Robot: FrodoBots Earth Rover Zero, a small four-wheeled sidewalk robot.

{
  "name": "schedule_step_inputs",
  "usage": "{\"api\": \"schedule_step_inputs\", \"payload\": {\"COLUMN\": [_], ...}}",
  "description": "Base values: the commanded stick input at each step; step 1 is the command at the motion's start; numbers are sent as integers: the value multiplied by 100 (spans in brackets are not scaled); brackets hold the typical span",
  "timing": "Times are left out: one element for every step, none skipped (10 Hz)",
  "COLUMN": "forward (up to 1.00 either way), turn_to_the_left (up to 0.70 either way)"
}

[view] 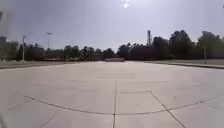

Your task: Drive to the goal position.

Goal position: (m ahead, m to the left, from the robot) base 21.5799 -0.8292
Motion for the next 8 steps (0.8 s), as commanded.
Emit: {"api": "schedule_step_inputs", "payload": {"forward": [100,100,100,100,100,100,100,100], "turn_to_the_left": [0,0,0,0,0,0,0,0]}}
